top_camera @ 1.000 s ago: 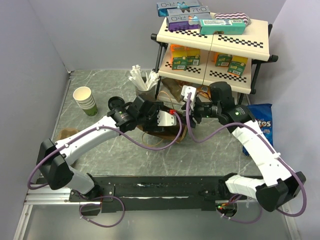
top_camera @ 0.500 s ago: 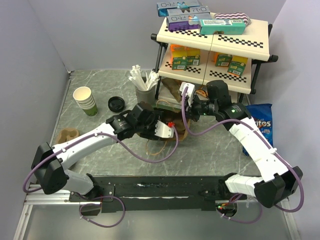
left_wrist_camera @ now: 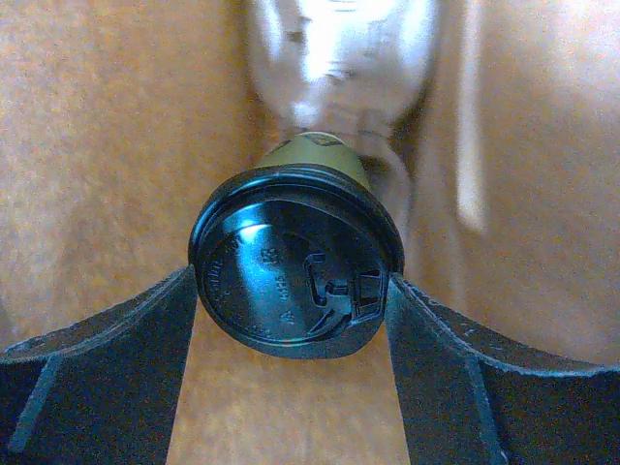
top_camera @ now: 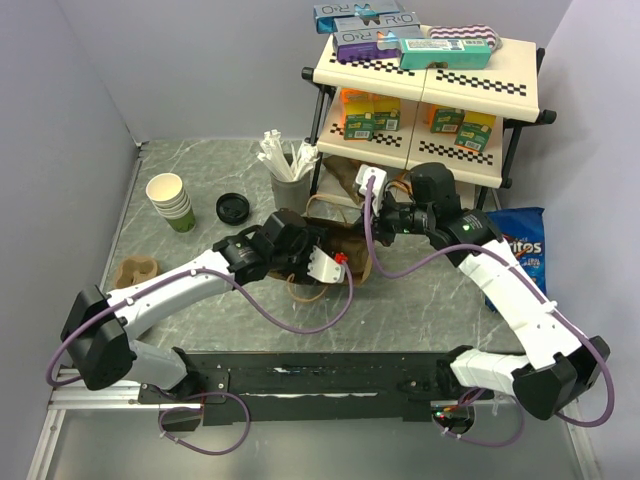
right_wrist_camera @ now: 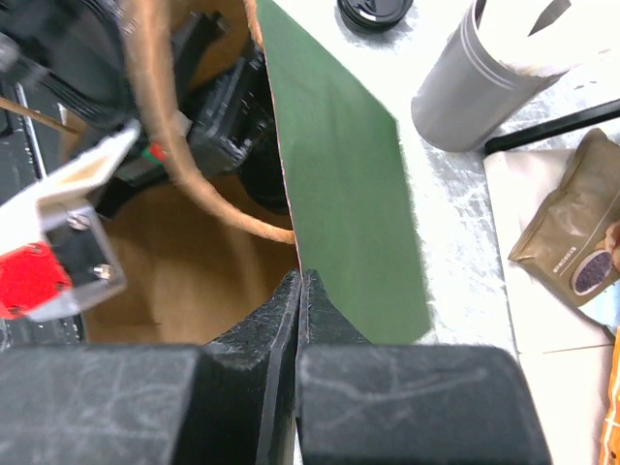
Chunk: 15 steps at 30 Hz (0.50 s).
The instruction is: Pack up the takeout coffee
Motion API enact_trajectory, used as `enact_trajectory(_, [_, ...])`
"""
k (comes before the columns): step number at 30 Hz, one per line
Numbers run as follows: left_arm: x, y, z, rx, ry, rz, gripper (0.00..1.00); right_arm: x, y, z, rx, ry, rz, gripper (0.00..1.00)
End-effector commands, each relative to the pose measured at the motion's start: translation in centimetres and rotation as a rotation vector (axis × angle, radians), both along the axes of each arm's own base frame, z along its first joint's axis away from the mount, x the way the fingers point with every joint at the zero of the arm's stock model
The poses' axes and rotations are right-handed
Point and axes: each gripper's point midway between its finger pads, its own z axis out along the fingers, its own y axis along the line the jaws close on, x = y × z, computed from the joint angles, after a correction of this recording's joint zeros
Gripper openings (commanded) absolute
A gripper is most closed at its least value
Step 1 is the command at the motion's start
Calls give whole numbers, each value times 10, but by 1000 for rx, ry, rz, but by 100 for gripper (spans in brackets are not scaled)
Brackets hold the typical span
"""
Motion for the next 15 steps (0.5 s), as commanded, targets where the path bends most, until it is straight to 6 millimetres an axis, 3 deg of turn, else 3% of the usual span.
enact_trajectory(1, [9, -8, 23, -60, -96, -5, 1, -4, 5, 24, 65, -37, -16, 0])
enact_trajectory(6, [19, 0, 24, -24, -150, 33, 1, -9, 5, 24, 61, -52, -7, 0])
enact_trajectory(15, [18, 12, 26, 4, -152, 72, 1, -18, 8, 21, 2, -139, -2, 0])
